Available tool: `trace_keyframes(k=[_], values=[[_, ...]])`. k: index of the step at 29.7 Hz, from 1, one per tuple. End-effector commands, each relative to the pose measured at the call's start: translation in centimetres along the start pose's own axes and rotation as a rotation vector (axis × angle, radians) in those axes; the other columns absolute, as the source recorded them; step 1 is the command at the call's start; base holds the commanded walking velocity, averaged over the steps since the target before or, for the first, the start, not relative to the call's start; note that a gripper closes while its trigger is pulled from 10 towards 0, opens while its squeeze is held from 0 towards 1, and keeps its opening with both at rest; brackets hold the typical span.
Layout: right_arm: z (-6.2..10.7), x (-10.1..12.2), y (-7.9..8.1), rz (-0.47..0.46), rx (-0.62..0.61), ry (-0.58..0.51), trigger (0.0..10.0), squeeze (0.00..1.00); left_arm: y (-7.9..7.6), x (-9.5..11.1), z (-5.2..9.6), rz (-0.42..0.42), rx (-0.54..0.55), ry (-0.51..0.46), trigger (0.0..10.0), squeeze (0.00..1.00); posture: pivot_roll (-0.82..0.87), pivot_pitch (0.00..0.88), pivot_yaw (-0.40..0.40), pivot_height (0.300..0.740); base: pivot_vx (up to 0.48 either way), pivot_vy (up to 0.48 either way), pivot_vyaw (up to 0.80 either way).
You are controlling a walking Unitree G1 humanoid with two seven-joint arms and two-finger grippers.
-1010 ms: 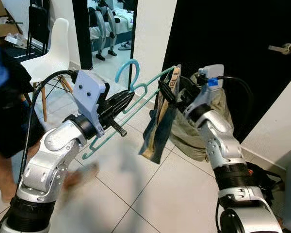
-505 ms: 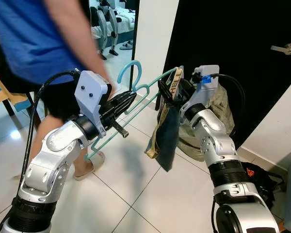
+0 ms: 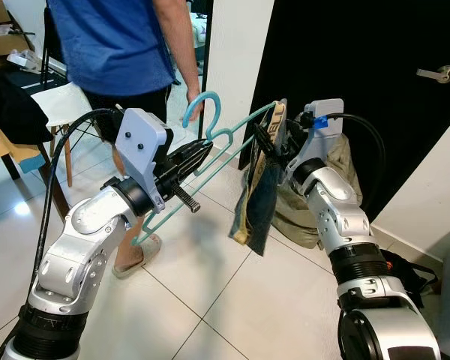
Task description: Hang hanger
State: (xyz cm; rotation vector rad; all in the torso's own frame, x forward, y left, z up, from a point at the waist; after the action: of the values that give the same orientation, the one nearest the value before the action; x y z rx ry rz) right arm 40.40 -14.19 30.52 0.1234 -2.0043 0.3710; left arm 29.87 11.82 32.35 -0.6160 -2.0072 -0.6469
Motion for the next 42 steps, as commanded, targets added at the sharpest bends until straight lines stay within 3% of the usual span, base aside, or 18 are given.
trace_keyframes(k=[1, 13, 14, 26, 27, 29, 30, 34, 35, 36, 37, 40, 41, 42], values=[[0.0, 0.1, -0.3, 0.003, 0.000, -0.007, 0.0, 0.00, -0.5, 0.6, -0.1, 0.004, -0.017, -0.034, 10.0, 0.00, 0.00, 0.191, -0.129, 0.740, 0.000, 0.000, 0.00], [0.2, 0.4, -0.3, -0.045, 0.066, -0.040, 0.0, 0.00, -0.4, 0.7, -0.1, 0.004, -0.014, -0.034, 10.0, 0.00, 0.00, 0.194, -0.130, 0.740, 0.000, 0.000, 0.00], [0.3, 0.4, -0.2, -0.054, 0.090, -0.046, 10.0, 0.00, -0.4, 0.7, -0.1, 0.005, -0.013, -0.035, 10.0, 0.00, 0.00, 0.195, -0.130, 0.740, 0.000, 0.000, 0.00], [0.4, 0.5, 0.0, -0.053, 0.125, -0.052, 10.0, 0.00, -0.3, 0.8, -0.1, 0.004, -0.012, -0.037, 10.0, 0.00, 0.00, 0.197, -0.129, 0.740, 0.000, 0.000, 0.00], [0.4, 0.5, 0.0, -0.048, 0.128, -0.051, 3.4, 0.00, -0.3, 0.8, -0.1, 0.004, -0.011, -0.036, 10.0, 0.00, 0.00, 0.197, -0.129, 0.740, 0.000, 0.000, 0.00], [0.5, 0.5, 0.0, -0.045, 0.132, -0.051, 3.4, 0.00, -0.3, 0.8, -0.1, 0.004, -0.010, -0.036, 10.0, 0.00, 0.00, 0.197, -0.129, 0.740, 0.000, 0.000, 0.00], [0.5, 0.5, -0.1, -0.043, 0.140, -0.053, 0.0, 0.00, -0.3, 0.8, -0.2, 0.003, -0.009, -0.036, 10.0, 0.00, 0.00, 0.198, -0.129, 0.740, 0.000, 0.000, 0.00], [1.1, 0.6, -0.2, -0.039, 0.224, -0.061, 0.0, 0.00, -0.3, 0.8, -0.2, 0.002, -0.008, -0.036, 10.0, 0.00, 0.00, 0.200, -0.128, 0.740, 0.000, 0.000, 0.00], [1.2, 0.6, -0.2, -0.030, 0.250, -0.058, 4.2, 0.00, -0.2, 0.8, -0.2, 0.002, -0.008, -0.037, 10.0, 0.00, 0.00, 0.200, -0.129, 0.740, 0.000, 0.000, 0.00], [1.3, 0.6, -0.2, -0.024, 0.265, -0.055, 4.2, 0.00, -0.2, 0.8, -0.2, 0.002, -0.008, -0.037, 10.0, 0.00, 0.00, 0.200, -0.129, 0.740, 0.000, 0.000, 0.00], [1.3, 0.6, -0.2, -0.008, 0.264, -0.050, 10.0, 0.00, -0.2, 0.8, -0.2, 0.003, -0.009, -0.038, 10.0, 0.00, 0.00, 0.200, -0.129, 0.740, 0.000, 0.000, 0.00], [1.3, 0.6, -0.2, 0.003, 0.262, -0.046, 10.0, 0.00, -0.2, 0.8, -0.2, 0.003, -0.009, -0.039, 10.0, 0.00, 0.00, 0.200, -0.129, 0.740, 0.000, 0.000, 0.00], [1.3, 0.5, -0.2, 0.004, 0.261, -0.045, 10.0, 1.00, -0.2, 0.8, -0.2, 0.003, -0.009, -0.041, 10.0, 0.00, 0.00, 0.201, -0.128, 0.740, 0.000, 0.000, 0.00], [1.3, 0.5, -0.2, 0.004, 0.261, -0.046, 10.0, 1.00, -0.2, 0.8, -0.3, 0.003, -0.009, -0.041, 10.0, 0.00, 0.00, 0.201, -0.128, 0.740, 0.000, 0.000, 0.00]])
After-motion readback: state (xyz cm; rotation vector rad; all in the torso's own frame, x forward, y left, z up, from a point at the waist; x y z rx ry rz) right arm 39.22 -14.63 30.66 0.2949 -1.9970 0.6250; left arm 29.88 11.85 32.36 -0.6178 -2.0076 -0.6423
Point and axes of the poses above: a point about 5 cm out from each wrist's last joint towards the gripper, its own z axis pointing back from the gripper into the wrist, its own x axis along the axis of the wrist's last joint, y = z × x, the point moved 1 cm from there along -z, pointing out of the wrist towards the gripper, and after that the axes turned 11 degrees about z, right-handed, at the moved point
